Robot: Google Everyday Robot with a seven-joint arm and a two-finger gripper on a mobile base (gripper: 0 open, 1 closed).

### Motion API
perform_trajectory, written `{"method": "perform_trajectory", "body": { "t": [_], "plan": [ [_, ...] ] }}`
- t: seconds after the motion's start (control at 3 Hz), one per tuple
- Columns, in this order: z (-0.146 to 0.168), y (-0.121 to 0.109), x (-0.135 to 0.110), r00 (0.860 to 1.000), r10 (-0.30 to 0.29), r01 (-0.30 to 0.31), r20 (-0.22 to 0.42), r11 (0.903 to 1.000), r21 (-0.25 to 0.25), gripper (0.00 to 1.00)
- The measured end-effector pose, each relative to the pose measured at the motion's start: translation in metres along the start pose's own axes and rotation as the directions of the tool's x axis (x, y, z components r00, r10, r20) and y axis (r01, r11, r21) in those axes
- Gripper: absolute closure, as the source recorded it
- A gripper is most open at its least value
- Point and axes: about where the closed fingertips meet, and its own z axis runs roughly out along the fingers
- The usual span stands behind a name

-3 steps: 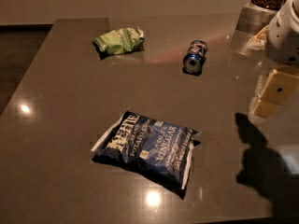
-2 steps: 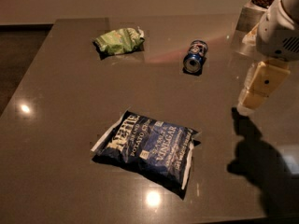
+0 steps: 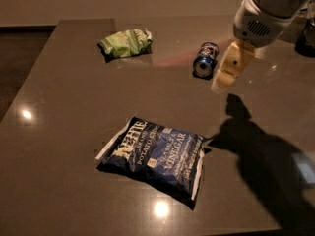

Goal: Move pepsi can near blue chip bag

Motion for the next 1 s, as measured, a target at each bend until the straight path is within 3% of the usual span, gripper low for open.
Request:
{"method": "perform_trajectory", "body": {
  "t": [0.33, 0.67, 1.0],
  "plan": [
    [0.020, -0.027, -0.019, 0.989, 0.145, -0.146, 0.039, 0.9890, 0.025, 0.00],
    [0.041, -0.055, -0.039, 0.950, 0.297, -0.303, 0.095, 0.9510, 0.060, 0.00],
    [0.064, -0.093, -0.060, 0.877, 0.457, -0.474, 0.151, 0.8732, 0.113, 0.00]
  ]
}}
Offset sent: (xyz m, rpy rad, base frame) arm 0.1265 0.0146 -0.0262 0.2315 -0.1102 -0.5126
